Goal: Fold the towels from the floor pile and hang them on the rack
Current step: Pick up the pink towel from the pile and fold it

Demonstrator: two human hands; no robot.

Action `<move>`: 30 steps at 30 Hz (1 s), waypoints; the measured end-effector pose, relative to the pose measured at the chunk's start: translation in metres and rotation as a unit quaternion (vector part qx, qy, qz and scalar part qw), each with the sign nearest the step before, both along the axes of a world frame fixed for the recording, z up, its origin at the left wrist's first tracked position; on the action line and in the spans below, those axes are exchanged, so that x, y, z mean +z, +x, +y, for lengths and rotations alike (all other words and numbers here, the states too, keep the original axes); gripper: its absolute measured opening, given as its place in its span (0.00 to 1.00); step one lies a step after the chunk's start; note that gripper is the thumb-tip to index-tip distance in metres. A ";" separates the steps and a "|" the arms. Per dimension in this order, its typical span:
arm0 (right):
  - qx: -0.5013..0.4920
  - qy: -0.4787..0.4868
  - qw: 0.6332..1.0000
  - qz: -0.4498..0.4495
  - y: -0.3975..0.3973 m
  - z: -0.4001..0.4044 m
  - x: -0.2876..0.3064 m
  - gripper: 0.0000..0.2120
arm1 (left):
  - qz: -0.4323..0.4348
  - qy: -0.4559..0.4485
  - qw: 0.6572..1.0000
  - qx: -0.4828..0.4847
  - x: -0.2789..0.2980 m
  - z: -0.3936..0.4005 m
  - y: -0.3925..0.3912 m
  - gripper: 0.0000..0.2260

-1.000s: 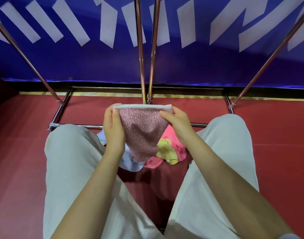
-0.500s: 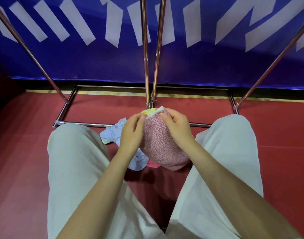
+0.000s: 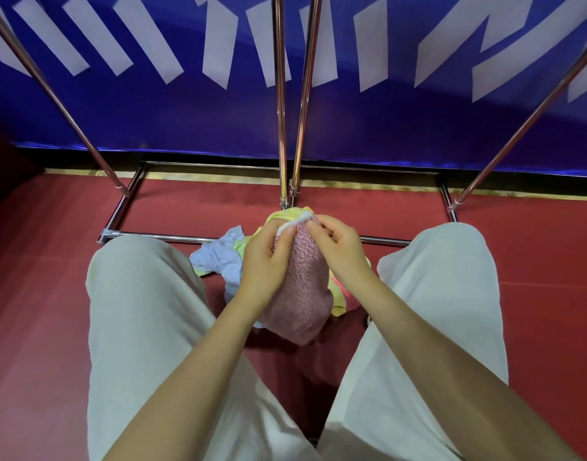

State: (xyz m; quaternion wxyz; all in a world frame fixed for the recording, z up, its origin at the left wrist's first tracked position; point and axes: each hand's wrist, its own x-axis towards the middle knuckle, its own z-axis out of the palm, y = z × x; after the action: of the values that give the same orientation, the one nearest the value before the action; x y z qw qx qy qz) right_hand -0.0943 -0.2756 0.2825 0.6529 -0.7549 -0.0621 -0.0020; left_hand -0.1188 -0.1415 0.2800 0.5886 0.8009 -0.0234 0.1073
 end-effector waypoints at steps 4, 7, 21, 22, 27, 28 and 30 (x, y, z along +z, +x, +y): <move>0.057 -0.023 0.995 0.080 -0.006 0.002 -0.017 0.08 | -0.013 -0.049 0.997 0.049 0.017 0.005 -0.003 0.07; 0.100 -0.079 0.978 0.165 -0.011 0.008 -0.048 0.02 | -0.035 -0.079 0.992 0.097 0.025 0.020 0.001 0.07; 0.178 -0.275 0.923 0.201 -0.012 -0.014 -0.104 0.10 | -0.032 -0.097 0.982 0.162 0.031 0.063 0.003 0.09; 0.181 -0.271 0.926 0.193 -0.010 -0.011 -0.099 0.11 | -0.030 -0.095 0.984 0.150 0.032 0.062 0.002 0.10; 0.140 -0.070 0.980 0.126 -0.007 0.010 -0.038 0.12 | -0.025 -0.055 0.997 0.039 0.035 0.045 -0.008 0.09; 0.131 -0.040 0.985 0.105 -0.007 0.010 -0.027 0.12 | -0.021 -0.049 0.999 0.010 0.035 0.040 -0.011 0.10; 0.116 0.007 0.991 0.071 -0.009 0.007 -0.008 0.12 | -0.026 -0.038 0.998 -0.041 0.034 0.029 -0.015 0.13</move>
State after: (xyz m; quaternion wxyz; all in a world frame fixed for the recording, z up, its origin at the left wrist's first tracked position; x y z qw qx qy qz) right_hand -0.1030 -0.2685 0.2749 0.6571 -0.7360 -0.1027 0.1265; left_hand -0.1335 -0.1121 0.3139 0.6215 0.7734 -0.0672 0.1050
